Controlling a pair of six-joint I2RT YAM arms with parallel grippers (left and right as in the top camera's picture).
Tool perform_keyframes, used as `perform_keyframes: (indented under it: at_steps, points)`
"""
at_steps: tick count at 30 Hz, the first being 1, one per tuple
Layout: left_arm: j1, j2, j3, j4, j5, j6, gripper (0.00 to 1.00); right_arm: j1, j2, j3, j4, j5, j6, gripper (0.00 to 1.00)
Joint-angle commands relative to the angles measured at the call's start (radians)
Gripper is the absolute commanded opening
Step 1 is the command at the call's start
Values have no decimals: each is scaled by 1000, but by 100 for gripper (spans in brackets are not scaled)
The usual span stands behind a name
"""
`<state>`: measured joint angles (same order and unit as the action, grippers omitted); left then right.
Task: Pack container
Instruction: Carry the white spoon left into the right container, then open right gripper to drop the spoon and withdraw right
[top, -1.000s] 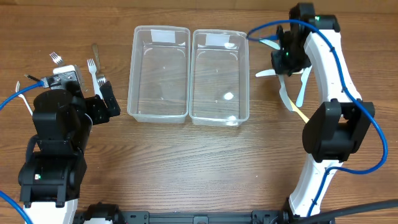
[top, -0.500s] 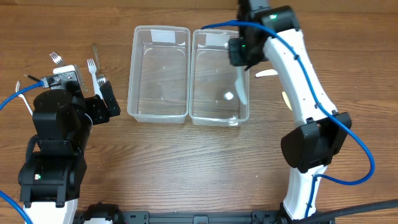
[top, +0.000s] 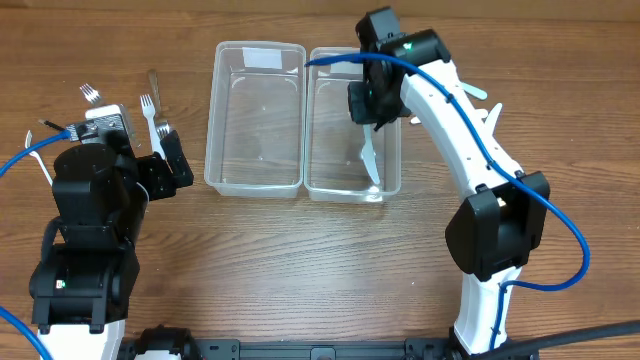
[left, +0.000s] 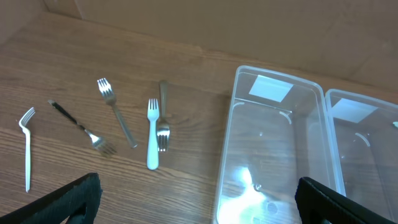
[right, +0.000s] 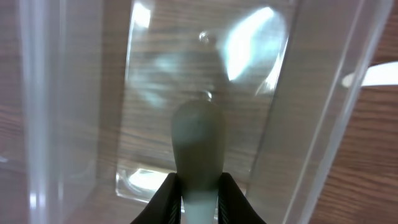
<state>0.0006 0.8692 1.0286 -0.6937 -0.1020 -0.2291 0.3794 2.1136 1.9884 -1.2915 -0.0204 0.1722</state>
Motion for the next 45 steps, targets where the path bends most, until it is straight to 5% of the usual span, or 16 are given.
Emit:
perform_keyframes:
  at_steps: [1, 11, 20, 23, 26, 33, 39, 45]
  points:
    - [6, 0, 24, 3, -2, 23, 100, -4, -41, -58, 34, 1, 11, 6]
    - [6, 0, 24, 3, -2, 23, 100, -4, -41, -68, 60, 1, 11, 51]
    - [6, 0, 24, 3, -1, 23, 100, -17, -60, 80, 97, 32, 7, 69]
    - [6, 0, 24, 3, -1, 23, 100, -42, -81, 211, 68, 66, 3, 99]
    - [6, 0, 24, 4, -1, 23, 100, -97, -108, 343, 37, 83, 19, 100]
    - [6, 0, 24, 3, 13, 23, 100, -400, -111, 414, -135, 108, 382, 100]
    - [6, 0, 24, 3, 32, 23, 100, -621, -14, 401, -229, 97, 192, 100]
    - [6, 0, 24, 3, 32, 23, 100, -677, 103, 401, -251, 94, 77, 98]
